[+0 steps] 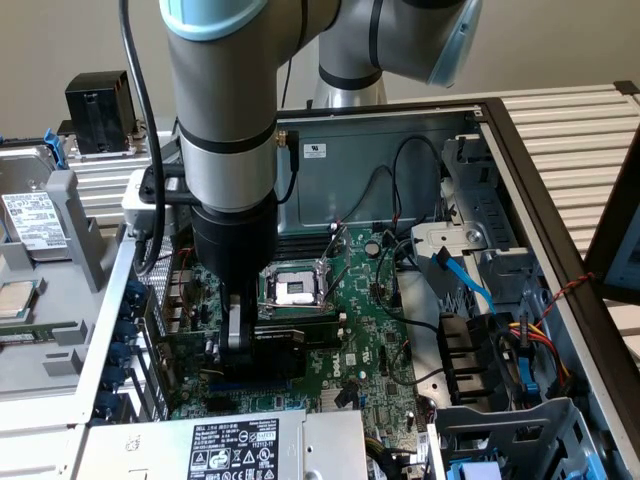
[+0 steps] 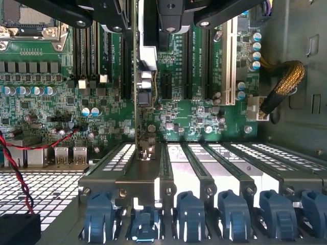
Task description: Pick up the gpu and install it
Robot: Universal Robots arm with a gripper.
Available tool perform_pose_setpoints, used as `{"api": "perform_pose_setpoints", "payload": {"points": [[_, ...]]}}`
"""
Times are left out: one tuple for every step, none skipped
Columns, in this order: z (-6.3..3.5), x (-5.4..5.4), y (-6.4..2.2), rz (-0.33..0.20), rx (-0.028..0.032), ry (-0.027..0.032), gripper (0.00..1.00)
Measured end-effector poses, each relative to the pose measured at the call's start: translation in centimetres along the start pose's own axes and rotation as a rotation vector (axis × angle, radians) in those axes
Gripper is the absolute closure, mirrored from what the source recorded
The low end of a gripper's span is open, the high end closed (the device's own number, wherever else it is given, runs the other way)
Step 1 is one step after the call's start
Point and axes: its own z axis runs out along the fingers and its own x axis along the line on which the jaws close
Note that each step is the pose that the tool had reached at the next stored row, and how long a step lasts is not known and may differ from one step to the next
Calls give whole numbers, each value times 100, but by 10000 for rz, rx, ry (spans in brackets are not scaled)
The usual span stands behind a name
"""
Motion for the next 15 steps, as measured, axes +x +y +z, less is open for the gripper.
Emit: {"api": "perform_pose_setpoints", "payload": {"points": [[0, 0, 0, 0, 0, 0, 73], [0, 0, 0, 0, 0, 0, 73], [0, 0, 0, -1, 0, 0, 73], [0, 0, 0, -1, 0, 1, 73], [0, 0, 0, -1, 1, 2, 73], [0, 0, 1, 0, 1, 3, 73], [0, 0, 1, 0, 0, 3, 73], [0, 0, 1, 0, 0, 3, 73], [0, 0, 1, -1, 0, 4, 73], [0, 0, 2, -1, 0, 4, 73], [0, 0, 2, -1, 1, 3, 73], [0, 0, 2, -1, 1, 3, 73], [0, 0, 3, -1, 1, 3, 73], [0, 0, 3, -1, 1, 3, 73], [0, 0, 3, -1, 1, 3, 73]]}}
